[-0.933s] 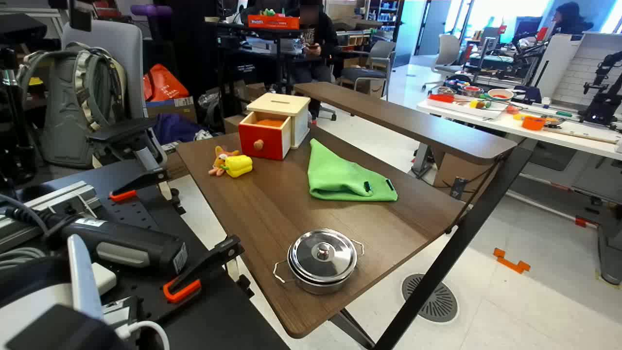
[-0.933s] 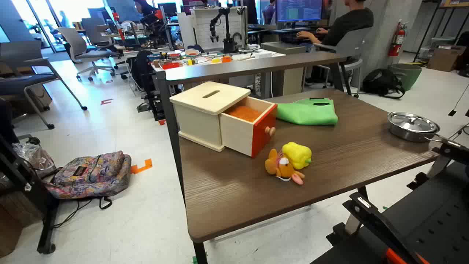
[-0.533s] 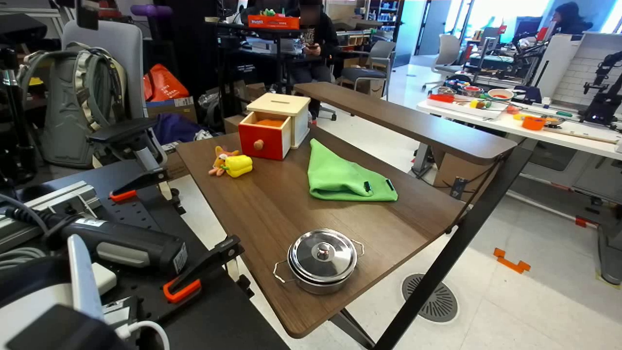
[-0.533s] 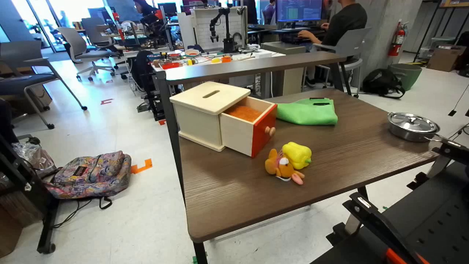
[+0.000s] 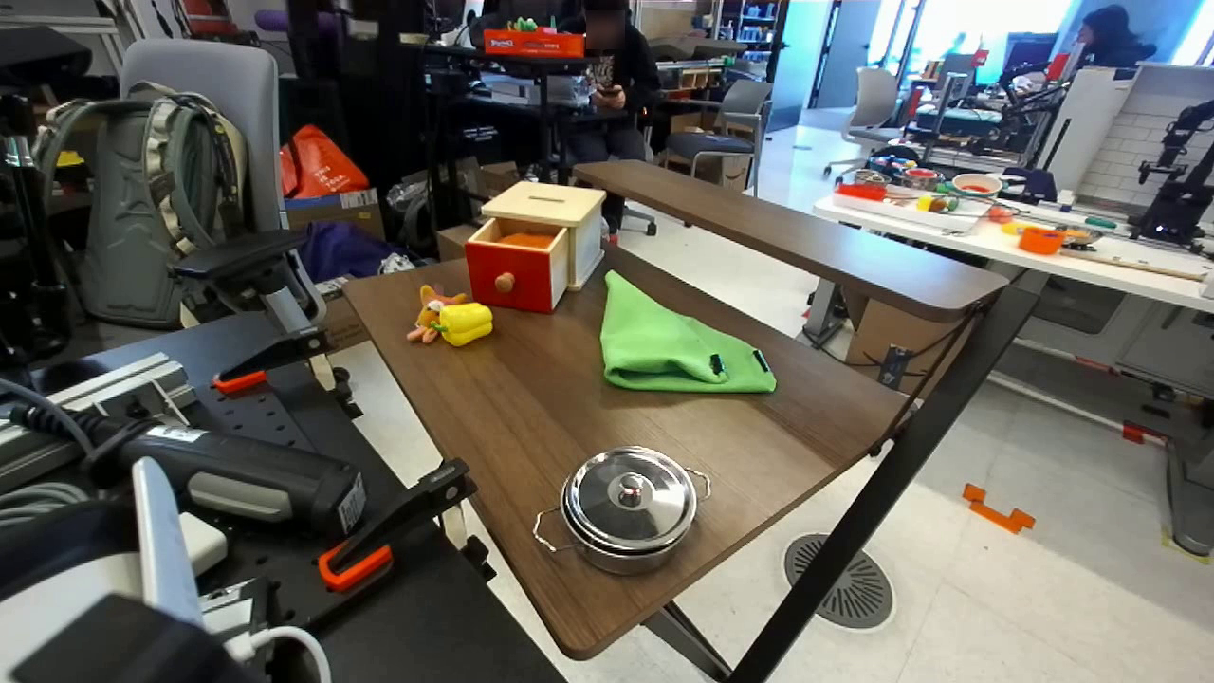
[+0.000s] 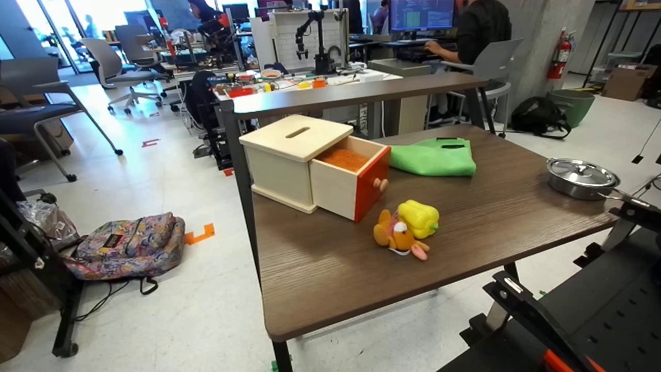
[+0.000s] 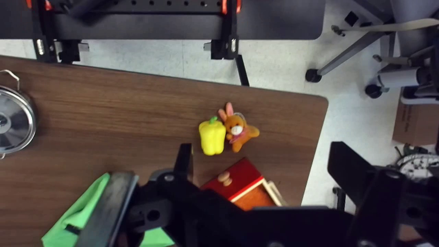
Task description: Move the cloth forward
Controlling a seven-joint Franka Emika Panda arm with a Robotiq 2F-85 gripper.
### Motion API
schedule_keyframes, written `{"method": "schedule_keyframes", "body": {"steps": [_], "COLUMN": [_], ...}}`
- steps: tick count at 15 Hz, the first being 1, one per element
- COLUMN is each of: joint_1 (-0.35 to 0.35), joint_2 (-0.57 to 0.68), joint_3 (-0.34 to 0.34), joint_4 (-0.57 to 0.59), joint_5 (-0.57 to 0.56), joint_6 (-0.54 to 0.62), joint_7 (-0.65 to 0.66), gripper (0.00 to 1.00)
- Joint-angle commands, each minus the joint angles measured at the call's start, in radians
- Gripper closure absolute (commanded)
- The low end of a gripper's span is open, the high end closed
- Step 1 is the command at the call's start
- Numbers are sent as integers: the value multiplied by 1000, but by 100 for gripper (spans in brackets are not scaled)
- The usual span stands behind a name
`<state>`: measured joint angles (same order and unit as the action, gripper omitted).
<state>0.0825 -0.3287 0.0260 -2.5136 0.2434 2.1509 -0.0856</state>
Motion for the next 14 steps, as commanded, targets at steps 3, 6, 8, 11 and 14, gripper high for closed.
{"method": "schedule_keyframes", "body": {"steps": [3, 6, 8, 11, 14], "joint_1": [-57, -90, -123, -167, -198], "joint_2": [271, 433, 540, 672, 788], "joint_3": [-86, -104, -95, -66, -40], "joint_4": [144, 228, 296, 391, 491], "joint_5": [31, 83, 119, 130, 107], "joint_6": [227, 331, 379, 434, 456], "joint_7": [-102, -135, -153, -144, -120], "gripper": [0, 0, 0, 0, 0]}}
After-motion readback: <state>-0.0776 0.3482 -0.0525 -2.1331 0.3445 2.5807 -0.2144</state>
